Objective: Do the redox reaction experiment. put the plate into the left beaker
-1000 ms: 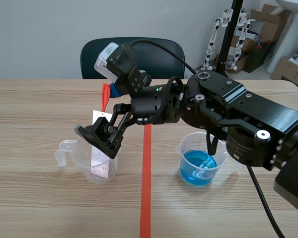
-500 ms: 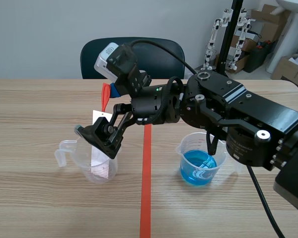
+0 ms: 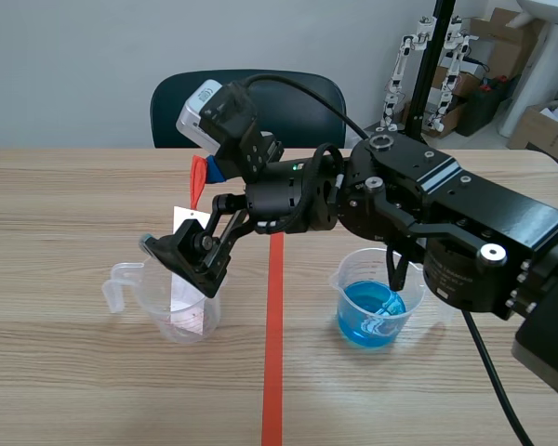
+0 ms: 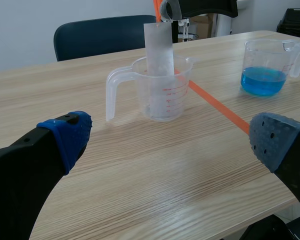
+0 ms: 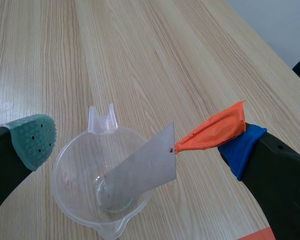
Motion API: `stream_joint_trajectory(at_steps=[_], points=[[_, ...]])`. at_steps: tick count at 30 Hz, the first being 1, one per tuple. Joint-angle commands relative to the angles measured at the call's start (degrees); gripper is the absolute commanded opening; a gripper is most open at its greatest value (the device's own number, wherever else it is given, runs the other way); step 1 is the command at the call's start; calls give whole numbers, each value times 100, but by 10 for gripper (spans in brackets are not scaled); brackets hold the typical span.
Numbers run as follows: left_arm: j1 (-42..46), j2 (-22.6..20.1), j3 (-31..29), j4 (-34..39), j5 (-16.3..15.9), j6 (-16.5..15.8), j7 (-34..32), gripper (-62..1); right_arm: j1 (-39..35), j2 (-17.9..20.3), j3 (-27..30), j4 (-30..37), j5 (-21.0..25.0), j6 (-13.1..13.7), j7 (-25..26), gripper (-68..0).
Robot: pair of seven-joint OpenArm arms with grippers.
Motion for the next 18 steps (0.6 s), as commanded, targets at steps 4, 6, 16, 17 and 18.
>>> stream_joint_trajectory(at_steps=[4, 6, 16, 17, 18], points=[[-2, 13, 17, 87, -35, -11, -90, 14, 66, -33, 15, 9, 66, -2, 85, 4], [-2, 13, 17, 87, -35, -11, -103, 14, 66, -33, 15, 9, 66, -2, 85, 4], [-63, 13, 17, 87, -33, -11, -85, 14, 63, -33, 15, 9, 66, -2, 83, 4], [-63, 13, 17, 87, -33, -11, -85, 14, 63, -33, 15, 9, 66, -2, 83, 4], [-61, 13, 17, 87, -33, -11, -83, 14, 63, -33, 15, 9, 66, -2, 83, 4]])
